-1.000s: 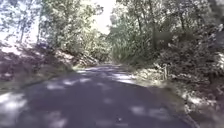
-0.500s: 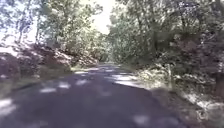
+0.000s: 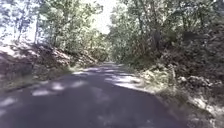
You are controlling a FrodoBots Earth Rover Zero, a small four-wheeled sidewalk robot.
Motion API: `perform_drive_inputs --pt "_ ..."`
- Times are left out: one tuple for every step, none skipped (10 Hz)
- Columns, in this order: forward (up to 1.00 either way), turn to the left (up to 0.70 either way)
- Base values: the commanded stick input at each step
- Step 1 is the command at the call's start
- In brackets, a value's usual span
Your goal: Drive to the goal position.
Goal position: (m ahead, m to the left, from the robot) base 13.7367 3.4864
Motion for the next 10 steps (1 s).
perform_drive_inputs --pt "0.45 0.0" --pt "0.45 0.0" --pt "0.45 0.0" --pt "0.45 0.0" --pt "0.45 0.0" --pt "0.45 0.0" --pt "0.45 0.0" --pt "0.45 0.0" --pt "0.45 0.0" --pt "0.45 0.0"
